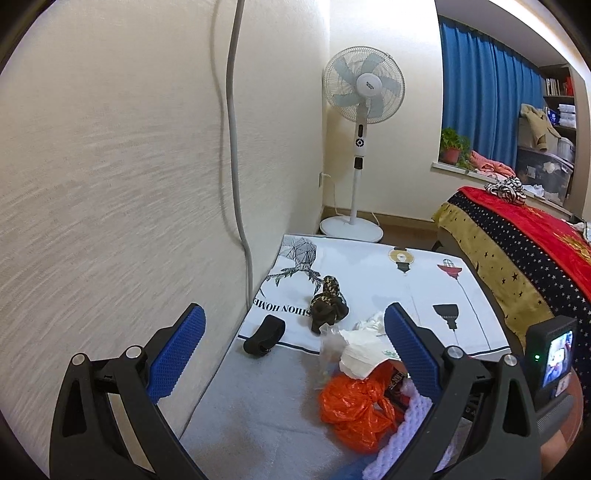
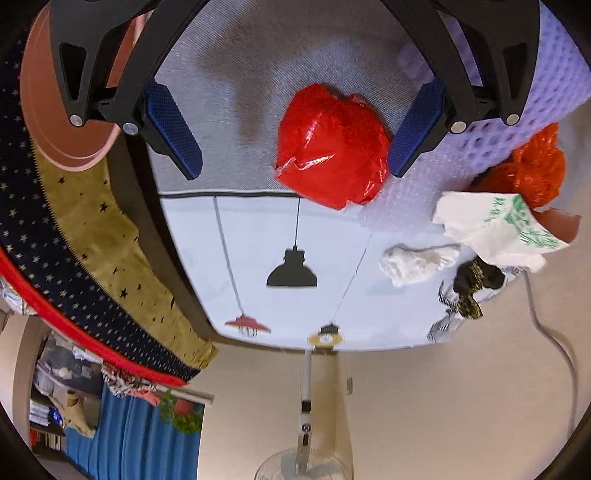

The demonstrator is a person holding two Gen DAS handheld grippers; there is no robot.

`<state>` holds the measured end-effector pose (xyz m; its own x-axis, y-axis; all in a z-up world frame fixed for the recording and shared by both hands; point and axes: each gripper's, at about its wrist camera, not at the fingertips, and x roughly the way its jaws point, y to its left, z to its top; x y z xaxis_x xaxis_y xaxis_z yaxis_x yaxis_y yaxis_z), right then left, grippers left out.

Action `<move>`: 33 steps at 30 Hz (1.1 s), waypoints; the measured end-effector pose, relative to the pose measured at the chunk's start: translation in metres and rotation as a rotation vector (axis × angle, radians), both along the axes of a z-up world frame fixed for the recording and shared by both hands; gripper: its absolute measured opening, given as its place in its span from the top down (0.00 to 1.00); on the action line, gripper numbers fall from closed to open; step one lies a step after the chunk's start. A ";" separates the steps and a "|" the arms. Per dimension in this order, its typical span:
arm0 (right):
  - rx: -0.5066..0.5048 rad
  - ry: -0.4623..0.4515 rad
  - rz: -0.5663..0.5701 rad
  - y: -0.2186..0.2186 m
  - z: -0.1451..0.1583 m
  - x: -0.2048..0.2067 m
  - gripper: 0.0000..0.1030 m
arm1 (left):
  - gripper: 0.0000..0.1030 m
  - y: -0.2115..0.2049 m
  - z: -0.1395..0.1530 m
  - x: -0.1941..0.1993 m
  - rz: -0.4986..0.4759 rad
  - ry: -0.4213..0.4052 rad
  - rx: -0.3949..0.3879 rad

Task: Collect trash
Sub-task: 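Move the right gripper to the red plastic bag and grasp it, then grasp the white paper bag with the left gripper while the right gripper holds the red bag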

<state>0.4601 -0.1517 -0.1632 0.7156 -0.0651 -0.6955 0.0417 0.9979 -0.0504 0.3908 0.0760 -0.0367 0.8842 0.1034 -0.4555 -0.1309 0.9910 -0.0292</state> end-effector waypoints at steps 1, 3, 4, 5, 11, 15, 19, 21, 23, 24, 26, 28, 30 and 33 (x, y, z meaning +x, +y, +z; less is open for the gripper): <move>0.001 0.010 0.006 0.001 -0.003 0.002 0.05 | 0.08 0.001 -0.002 0.001 0.001 0.007 -0.005; -0.002 0.030 0.024 0.006 -0.005 0.007 0.05 | 0.08 0.003 -0.003 0.002 0.008 0.012 -0.013; -0.004 0.037 0.034 0.008 -0.006 0.008 0.05 | 0.08 0.004 -0.004 0.003 0.013 0.014 -0.016; -0.011 0.044 0.044 0.011 -0.007 0.010 0.05 | 0.08 0.005 -0.004 0.003 0.019 0.014 -0.018; -0.020 0.083 0.053 0.013 -0.013 0.014 0.09 | 0.08 0.005 -0.004 0.002 0.055 -0.024 0.001; 0.007 0.112 0.053 0.010 -0.017 0.016 0.27 | 0.08 0.004 -0.005 0.005 0.049 -0.007 0.010; 0.056 0.121 0.060 0.004 -0.018 0.017 0.58 | 0.08 0.003 -0.005 0.005 0.030 0.006 0.008; 0.077 0.116 0.057 0.001 -0.017 0.016 0.75 | 0.08 0.002 -0.006 0.005 0.020 0.008 0.000; 0.100 0.110 0.055 -0.002 -0.017 0.015 0.75 | 0.08 0.002 -0.007 0.006 0.016 0.013 0.002; 0.109 0.106 0.051 -0.004 -0.016 0.015 0.76 | 0.08 0.002 -0.008 0.006 0.012 0.016 0.003; 0.133 0.095 0.051 -0.007 -0.015 0.014 0.79 | 0.08 0.002 -0.009 0.007 0.007 0.020 0.007; 0.143 0.081 0.049 -0.009 -0.013 0.012 0.80 | 0.08 0.001 -0.009 0.006 0.003 0.019 0.007; 0.143 0.059 0.061 -0.009 -0.009 0.010 0.80 | 0.08 0.001 -0.008 0.006 -0.005 0.018 0.002; 0.134 0.033 0.076 -0.006 0.001 0.006 0.80 | 0.08 -0.001 -0.008 0.005 -0.020 0.009 0.009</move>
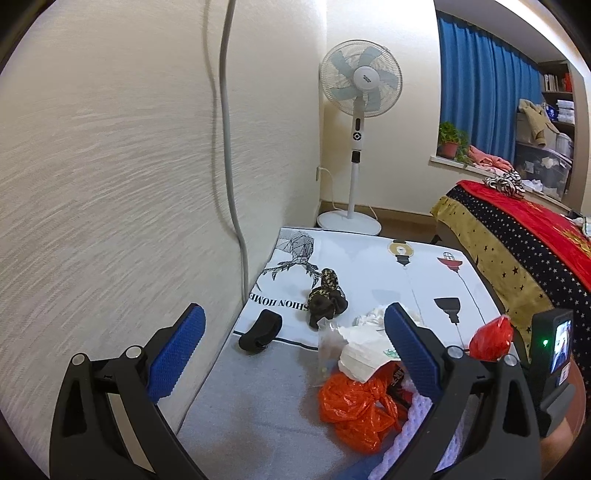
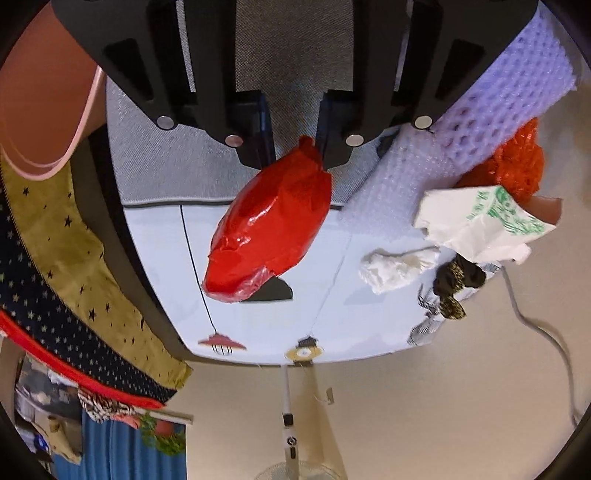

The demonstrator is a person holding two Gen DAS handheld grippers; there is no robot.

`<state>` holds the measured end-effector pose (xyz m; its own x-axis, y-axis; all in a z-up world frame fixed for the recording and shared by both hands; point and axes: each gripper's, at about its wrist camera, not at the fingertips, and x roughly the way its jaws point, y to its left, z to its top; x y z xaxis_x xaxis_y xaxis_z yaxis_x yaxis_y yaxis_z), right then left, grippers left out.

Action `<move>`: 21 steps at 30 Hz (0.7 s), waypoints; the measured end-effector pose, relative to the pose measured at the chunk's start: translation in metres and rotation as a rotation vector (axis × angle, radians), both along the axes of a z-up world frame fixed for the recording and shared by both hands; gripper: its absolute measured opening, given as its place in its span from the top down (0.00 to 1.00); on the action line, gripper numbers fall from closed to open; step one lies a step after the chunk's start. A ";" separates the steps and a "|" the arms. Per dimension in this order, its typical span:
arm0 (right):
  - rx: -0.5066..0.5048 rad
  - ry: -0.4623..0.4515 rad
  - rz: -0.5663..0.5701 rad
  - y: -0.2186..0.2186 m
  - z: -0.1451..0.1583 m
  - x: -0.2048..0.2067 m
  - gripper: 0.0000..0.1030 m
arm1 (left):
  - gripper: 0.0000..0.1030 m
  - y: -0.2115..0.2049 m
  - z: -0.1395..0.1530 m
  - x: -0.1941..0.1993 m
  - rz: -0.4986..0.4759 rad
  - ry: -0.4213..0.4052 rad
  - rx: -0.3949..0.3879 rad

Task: Collect trash
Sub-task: 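Grasp the white paper bag with the left gripper while the right gripper holds the red bag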

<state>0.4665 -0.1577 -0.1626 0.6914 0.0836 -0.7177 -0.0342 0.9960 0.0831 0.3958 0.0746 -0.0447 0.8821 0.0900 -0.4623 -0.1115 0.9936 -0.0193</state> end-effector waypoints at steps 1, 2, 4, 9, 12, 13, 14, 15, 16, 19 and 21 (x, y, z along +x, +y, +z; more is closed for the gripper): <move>0.004 -0.002 0.001 0.000 0.003 -0.001 0.80 | 0.08 -0.001 0.000 -0.001 -0.004 -0.008 0.002; 0.004 -0.008 0.000 0.000 0.009 -0.002 0.80 | 0.08 -0.001 0.001 -0.003 -0.006 -0.024 0.005; -0.005 -0.016 0.000 0.001 0.020 -0.006 0.80 | 0.08 -0.003 0.001 -0.005 -0.009 -0.054 0.002; -0.071 -0.011 0.032 0.005 0.055 -0.024 0.80 | 0.08 -0.005 -0.006 -0.008 -0.056 -0.087 -0.027; -0.093 0.008 0.047 0.002 0.072 -0.040 0.80 | 0.08 -0.014 -0.018 -0.001 -0.113 -0.039 -0.001; -0.092 0.016 0.049 0.001 0.076 -0.045 0.80 | 0.08 -0.016 -0.022 0.001 -0.125 -0.029 0.008; -0.091 0.022 0.049 -0.001 0.080 -0.052 0.80 | 0.08 -0.018 -0.026 0.004 -0.151 -0.016 0.010; -0.087 0.023 0.049 -0.003 0.083 -0.058 0.80 | 0.08 -0.019 -0.029 0.006 -0.167 -0.002 0.003; -0.085 0.022 0.051 -0.004 0.085 -0.062 0.80 | 0.08 -0.020 -0.033 0.008 -0.179 0.012 -0.009; -0.091 0.016 0.058 -0.003 0.087 -0.076 0.80 | 0.08 -0.021 -0.040 0.013 -0.181 0.018 -0.027; -0.089 0.024 0.065 -0.001 0.085 -0.078 0.80 | 0.08 -0.023 -0.044 0.015 -0.176 0.008 -0.021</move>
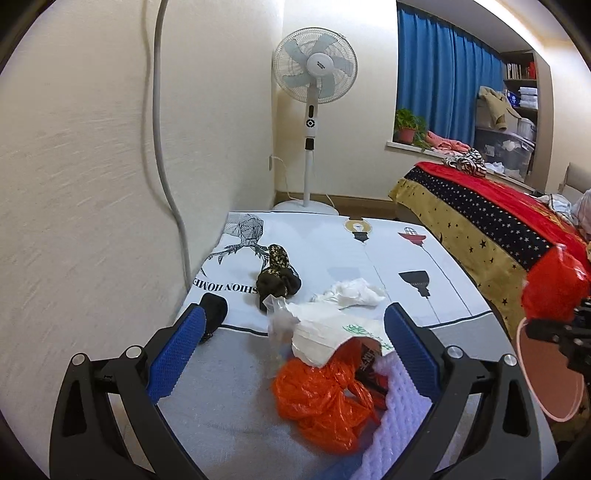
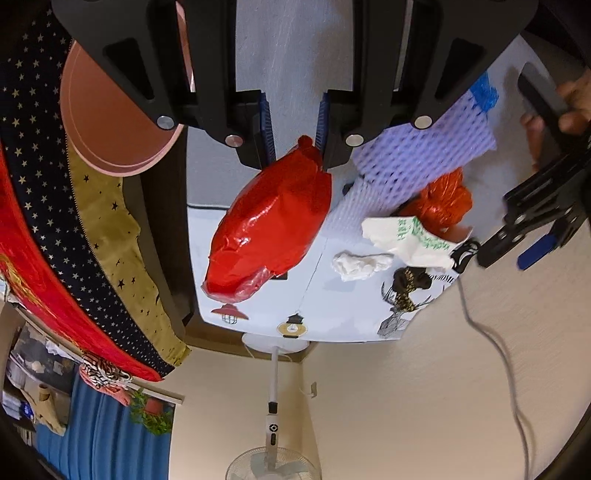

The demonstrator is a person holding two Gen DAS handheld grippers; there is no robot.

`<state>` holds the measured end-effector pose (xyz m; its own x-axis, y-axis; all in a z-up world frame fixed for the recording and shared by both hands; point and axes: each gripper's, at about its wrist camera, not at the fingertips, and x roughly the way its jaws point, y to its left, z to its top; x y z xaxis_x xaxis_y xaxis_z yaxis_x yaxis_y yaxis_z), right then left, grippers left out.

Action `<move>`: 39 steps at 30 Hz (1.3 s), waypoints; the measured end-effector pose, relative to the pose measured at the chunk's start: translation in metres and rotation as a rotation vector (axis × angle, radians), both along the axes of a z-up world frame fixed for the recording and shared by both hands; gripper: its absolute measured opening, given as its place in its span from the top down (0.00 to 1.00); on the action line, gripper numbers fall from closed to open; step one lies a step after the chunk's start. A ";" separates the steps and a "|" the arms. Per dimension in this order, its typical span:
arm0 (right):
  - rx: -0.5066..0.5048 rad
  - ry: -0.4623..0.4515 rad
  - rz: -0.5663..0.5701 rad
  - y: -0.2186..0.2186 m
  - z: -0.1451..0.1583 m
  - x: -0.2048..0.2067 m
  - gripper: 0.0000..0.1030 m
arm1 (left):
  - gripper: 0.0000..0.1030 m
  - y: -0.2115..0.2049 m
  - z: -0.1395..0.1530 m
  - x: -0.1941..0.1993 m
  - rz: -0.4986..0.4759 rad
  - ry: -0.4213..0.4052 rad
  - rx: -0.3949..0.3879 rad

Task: Collect trash
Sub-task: 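Grasp the white paper bag with the left gripper while the right gripper holds the red bag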

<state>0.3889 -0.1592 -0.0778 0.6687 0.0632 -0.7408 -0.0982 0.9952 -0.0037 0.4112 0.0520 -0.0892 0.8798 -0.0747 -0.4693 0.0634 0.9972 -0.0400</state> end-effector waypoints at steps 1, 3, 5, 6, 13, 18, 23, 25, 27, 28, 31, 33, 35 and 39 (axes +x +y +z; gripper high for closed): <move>0.001 0.006 0.002 0.001 -0.002 0.001 0.80 | 0.08 -0.001 -0.002 0.001 -0.003 -0.005 0.003; -0.004 0.012 0.012 0.003 -0.005 0.001 0.80 | 0.08 -0.002 -0.010 0.004 -0.017 0.003 0.019; -0.018 0.011 0.019 0.006 -0.006 0.002 0.80 | 0.08 -0.002 -0.016 0.005 -0.020 0.017 0.038; -0.018 0.010 0.022 0.007 -0.007 0.002 0.80 | 0.08 -0.002 -0.019 0.006 -0.018 0.026 0.044; 0.008 0.032 0.019 0.003 -0.010 0.007 0.80 | 0.10 -0.006 -0.034 0.014 -0.040 0.064 0.056; 0.009 0.038 0.019 0.000 -0.011 0.007 0.80 | 0.16 -0.013 -0.042 0.021 -0.066 0.077 0.086; 0.006 0.045 0.013 -0.002 -0.013 0.009 0.80 | 0.30 -0.007 -0.047 0.031 -0.043 0.076 0.061; 0.004 0.044 0.014 -0.002 -0.014 0.009 0.80 | 0.32 -0.004 -0.050 0.036 -0.034 0.088 0.041; -0.003 0.041 0.016 -0.002 -0.014 0.010 0.80 | 0.37 -0.001 -0.052 0.038 -0.028 0.086 0.023; -0.006 0.041 0.017 -0.002 -0.014 0.011 0.80 | 0.45 -0.001 -0.053 0.040 -0.032 0.086 0.014; -0.013 0.044 0.023 -0.001 -0.016 0.012 0.80 | 0.69 0.000 -0.056 0.042 -0.054 0.093 -0.012; -0.017 0.046 0.026 0.000 -0.018 0.013 0.80 | 0.82 0.000 -0.057 0.044 -0.071 0.104 -0.024; -0.020 0.048 0.028 0.001 -0.019 0.013 0.80 | 0.95 0.001 -0.058 0.045 -0.087 0.111 -0.045; -0.023 0.051 0.029 0.002 -0.020 0.013 0.80 | 0.98 0.000 -0.056 0.045 -0.099 0.103 -0.053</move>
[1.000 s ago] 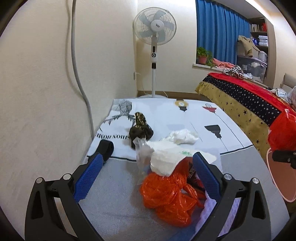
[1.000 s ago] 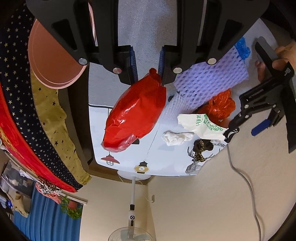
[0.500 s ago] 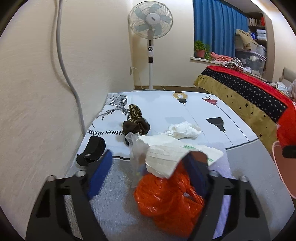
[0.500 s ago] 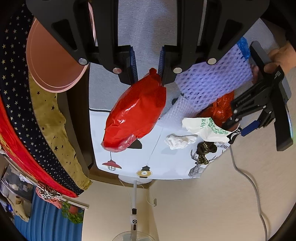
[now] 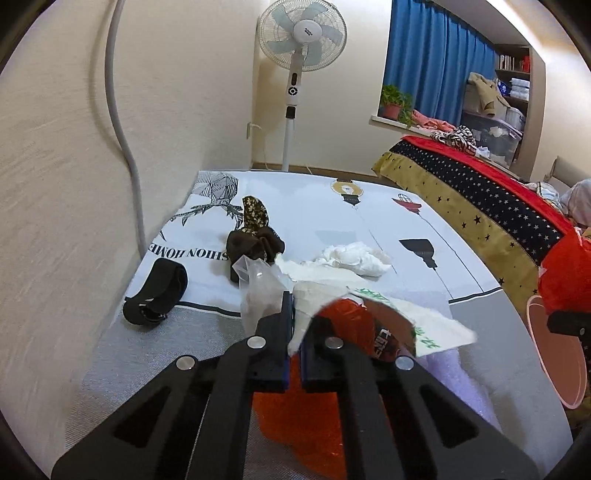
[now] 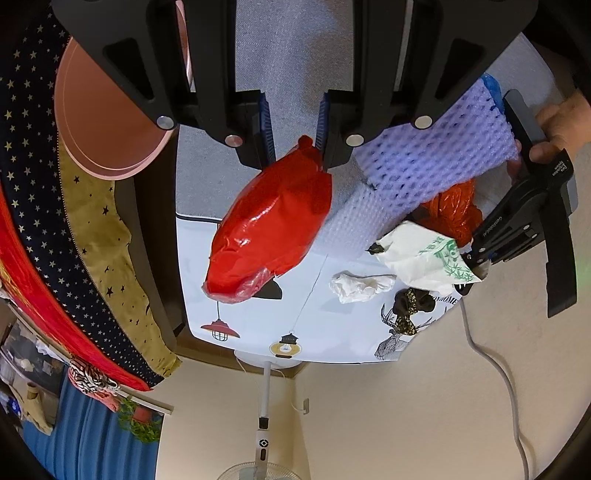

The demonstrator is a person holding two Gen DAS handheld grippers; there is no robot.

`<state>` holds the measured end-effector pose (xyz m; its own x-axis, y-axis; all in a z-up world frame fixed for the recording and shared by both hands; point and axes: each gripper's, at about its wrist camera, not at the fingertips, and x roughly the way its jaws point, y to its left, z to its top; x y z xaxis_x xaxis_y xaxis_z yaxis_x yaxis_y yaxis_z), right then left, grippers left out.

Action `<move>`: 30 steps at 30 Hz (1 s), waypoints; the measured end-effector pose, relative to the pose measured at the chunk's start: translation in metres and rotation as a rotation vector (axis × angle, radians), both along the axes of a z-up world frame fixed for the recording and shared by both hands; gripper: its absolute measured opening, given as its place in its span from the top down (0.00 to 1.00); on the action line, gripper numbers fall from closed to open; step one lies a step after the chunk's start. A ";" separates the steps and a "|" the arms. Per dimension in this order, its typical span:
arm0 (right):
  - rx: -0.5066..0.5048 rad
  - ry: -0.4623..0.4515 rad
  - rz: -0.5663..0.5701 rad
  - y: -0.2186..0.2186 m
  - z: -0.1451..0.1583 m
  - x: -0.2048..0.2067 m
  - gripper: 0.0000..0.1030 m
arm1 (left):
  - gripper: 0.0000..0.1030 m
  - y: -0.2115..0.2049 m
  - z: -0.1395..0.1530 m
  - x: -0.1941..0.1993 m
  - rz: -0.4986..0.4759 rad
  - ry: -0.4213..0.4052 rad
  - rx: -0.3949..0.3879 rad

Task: Collect trash
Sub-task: 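Grasp the white paper bag with the left gripper while the right gripper holds the red bag, then carry both bags over the pink wastebasket and open both grippers to drop them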

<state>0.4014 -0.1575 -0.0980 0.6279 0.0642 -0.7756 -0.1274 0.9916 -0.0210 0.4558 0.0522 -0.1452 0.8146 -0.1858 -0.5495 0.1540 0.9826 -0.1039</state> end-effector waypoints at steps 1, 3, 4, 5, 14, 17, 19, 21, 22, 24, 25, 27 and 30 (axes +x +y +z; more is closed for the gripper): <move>0.000 0.000 -0.001 0.000 0.000 0.000 0.80 | 0.98 0.000 0.001 0.000 -0.002 -0.004 -0.001; 0.000 0.000 -0.002 0.000 0.000 0.000 0.80 | 0.98 0.000 0.005 -0.001 0.006 -0.010 -0.003; 0.000 -0.001 -0.002 -0.001 0.001 0.000 0.80 | 0.98 0.002 0.007 -0.001 0.012 -0.013 -0.006; 0.001 -0.002 -0.002 -0.001 0.001 0.000 0.80 | 0.98 0.004 0.009 0.000 0.021 -0.019 -0.007; 0.045 -0.054 0.001 -0.004 0.025 -0.013 0.80 | 0.98 0.023 0.051 -0.009 0.124 -0.060 -0.023; 0.074 -0.071 0.006 -0.005 0.042 -0.024 0.80 | 0.98 0.021 0.072 -0.026 0.123 -0.083 -0.030; 0.094 -0.078 0.007 -0.006 0.052 -0.035 0.80 | 0.98 0.015 0.090 -0.042 0.111 -0.112 -0.034; 0.107 -0.084 0.015 -0.008 0.063 -0.055 0.80 | 0.98 0.008 0.106 -0.059 0.081 -0.124 -0.053; 0.106 -0.087 0.020 -0.008 0.067 -0.062 0.80 | 0.98 0.004 0.114 -0.069 0.060 -0.132 -0.062; 0.095 -0.104 0.033 -0.010 0.078 -0.085 0.80 | 0.98 -0.006 0.128 -0.092 0.021 -0.152 -0.063; 0.090 -0.112 0.038 -0.011 0.083 -0.096 0.80 | 0.98 -0.011 0.134 -0.104 -0.001 -0.159 -0.068; 0.094 -0.123 0.043 -0.016 0.093 -0.123 0.80 | 0.98 -0.020 0.144 -0.127 -0.034 -0.163 -0.084; 0.120 -0.125 0.034 -0.026 0.102 -0.158 0.80 | 0.98 -0.034 0.152 -0.160 -0.075 -0.146 -0.091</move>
